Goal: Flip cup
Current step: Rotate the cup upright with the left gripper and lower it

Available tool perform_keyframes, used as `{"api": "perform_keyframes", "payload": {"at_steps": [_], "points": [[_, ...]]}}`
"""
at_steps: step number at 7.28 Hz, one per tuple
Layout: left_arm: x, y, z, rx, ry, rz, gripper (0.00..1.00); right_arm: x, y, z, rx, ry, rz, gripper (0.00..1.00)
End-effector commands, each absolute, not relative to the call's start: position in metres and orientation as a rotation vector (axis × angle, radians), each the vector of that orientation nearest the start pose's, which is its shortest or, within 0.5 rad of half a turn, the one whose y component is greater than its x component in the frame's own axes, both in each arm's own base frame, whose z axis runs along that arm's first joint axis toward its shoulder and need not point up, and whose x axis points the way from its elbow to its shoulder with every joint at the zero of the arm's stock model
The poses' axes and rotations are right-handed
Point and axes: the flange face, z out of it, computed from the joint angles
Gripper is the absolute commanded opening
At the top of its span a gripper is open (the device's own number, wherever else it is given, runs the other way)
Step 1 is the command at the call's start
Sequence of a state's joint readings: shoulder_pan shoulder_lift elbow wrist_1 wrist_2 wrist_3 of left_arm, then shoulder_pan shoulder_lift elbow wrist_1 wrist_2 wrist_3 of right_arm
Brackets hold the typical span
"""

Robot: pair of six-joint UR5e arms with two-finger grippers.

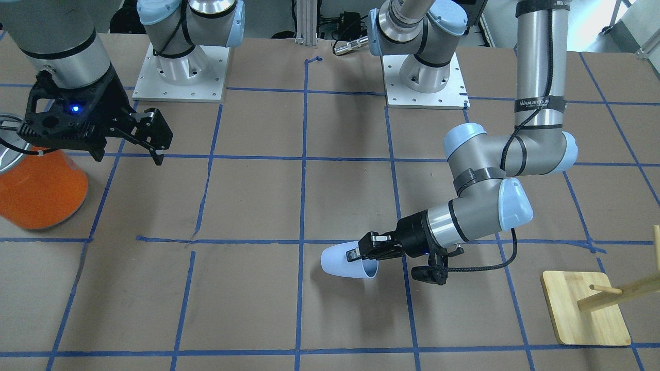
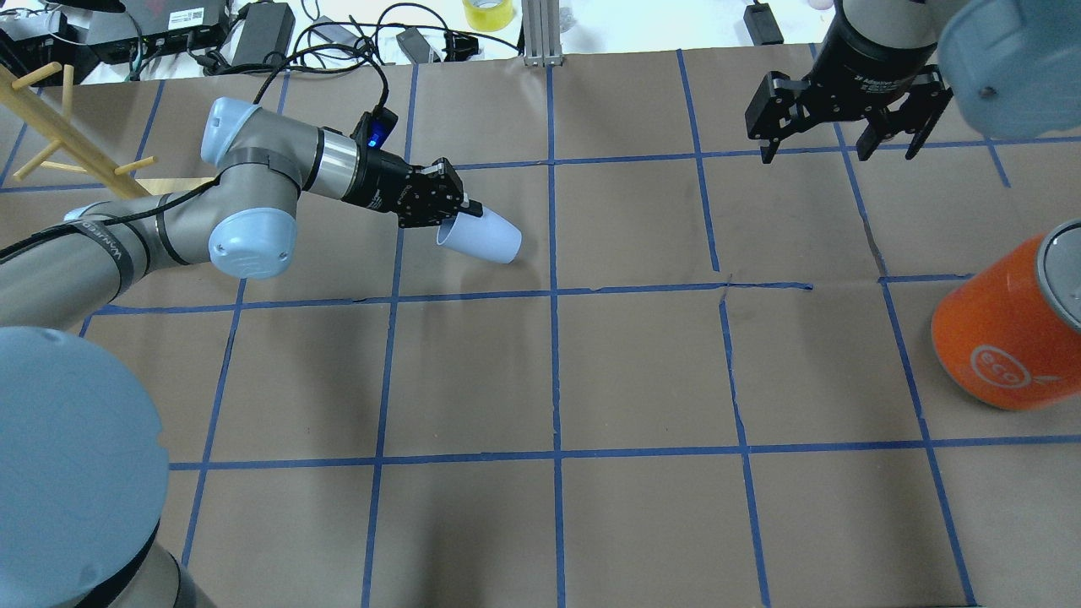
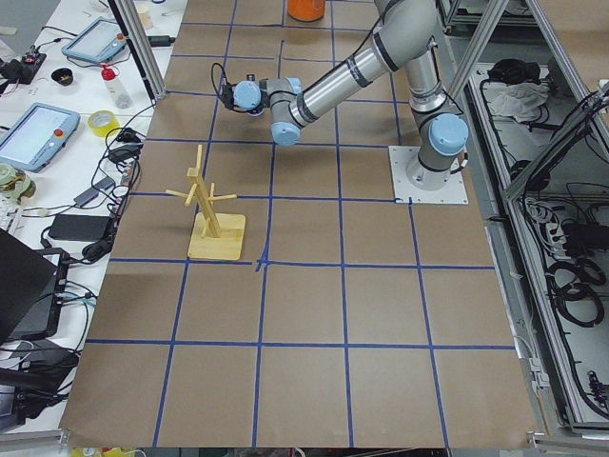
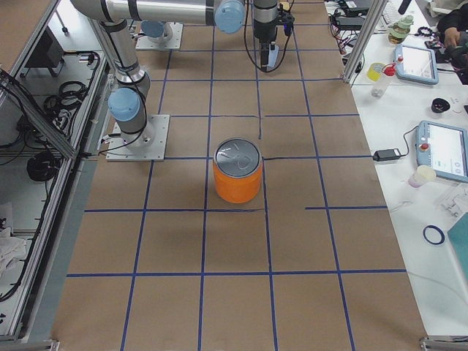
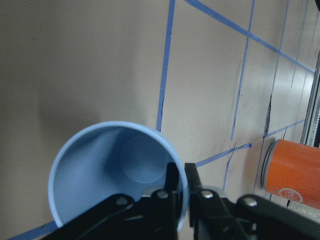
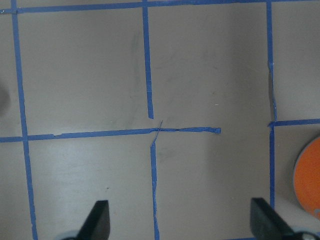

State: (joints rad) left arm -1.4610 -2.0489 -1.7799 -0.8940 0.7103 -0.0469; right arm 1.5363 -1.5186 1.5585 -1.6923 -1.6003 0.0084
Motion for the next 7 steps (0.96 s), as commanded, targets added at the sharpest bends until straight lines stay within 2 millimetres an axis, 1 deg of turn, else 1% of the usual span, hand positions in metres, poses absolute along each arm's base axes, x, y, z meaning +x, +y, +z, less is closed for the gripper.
{"api": "perform_keyframes", "payload": {"at_steps": [1, 2, 3, 5, 7], "points": [[-0.132, -0.622, 0.252, 0.210, -2.398, 0.092, 0.05, 0.112, -0.526, 0.480, 0.072, 3.168, -0.131, 1.00], [-0.123, -0.631, 0.272, 0.193, -2.506, 0.172, 0.05, 0.112, -0.526, 0.481, 0.072, 3.168, -0.136, 1.00], [-0.113, -0.637, 0.284, 0.181, -2.613, 0.219, 0.05, 0.112, -0.526, 0.480, 0.072, 3.168, -0.133, 1.00], [-0.093, -0.637, 0.278, 0.024, -2.850, 0.265, 0.05, 0.113, -0.527, 0.477, 0.070, 3.168, -0.124, 1.00], [-0.075, -0.647, 0.273, -0.153, -3.023, 0.290, 0.05, 0.113, -0.526, 0.478, 0.070, 3.167, -0.121, 1.00]]}}
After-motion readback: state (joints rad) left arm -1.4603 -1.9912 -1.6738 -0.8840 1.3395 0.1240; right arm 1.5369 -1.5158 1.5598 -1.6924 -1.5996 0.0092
